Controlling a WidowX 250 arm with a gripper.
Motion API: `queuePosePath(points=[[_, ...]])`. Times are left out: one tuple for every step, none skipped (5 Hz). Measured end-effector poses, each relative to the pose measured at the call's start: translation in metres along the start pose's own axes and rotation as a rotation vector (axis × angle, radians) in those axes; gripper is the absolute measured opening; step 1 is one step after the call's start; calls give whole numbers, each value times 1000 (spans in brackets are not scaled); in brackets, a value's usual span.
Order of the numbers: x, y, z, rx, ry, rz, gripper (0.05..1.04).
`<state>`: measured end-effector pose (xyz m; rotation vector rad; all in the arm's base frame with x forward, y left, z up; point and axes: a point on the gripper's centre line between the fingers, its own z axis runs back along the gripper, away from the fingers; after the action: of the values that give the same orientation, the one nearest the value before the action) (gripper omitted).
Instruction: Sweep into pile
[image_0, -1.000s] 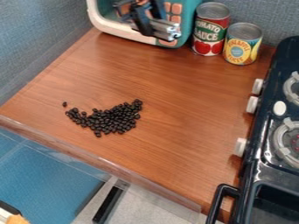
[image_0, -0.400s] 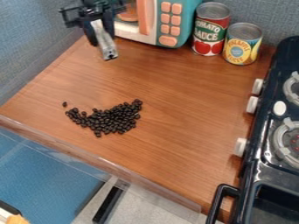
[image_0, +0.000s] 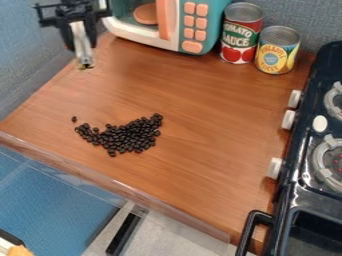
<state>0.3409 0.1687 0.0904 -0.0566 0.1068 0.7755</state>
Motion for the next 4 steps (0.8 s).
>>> queuePosePath(points=[[7,17,-6,-4,5,86,381],[5,35,-21,-47,36,200,381],[-2,44,-39,-90,71,278,381],[-8,58,-59,-89,77,285,381]])
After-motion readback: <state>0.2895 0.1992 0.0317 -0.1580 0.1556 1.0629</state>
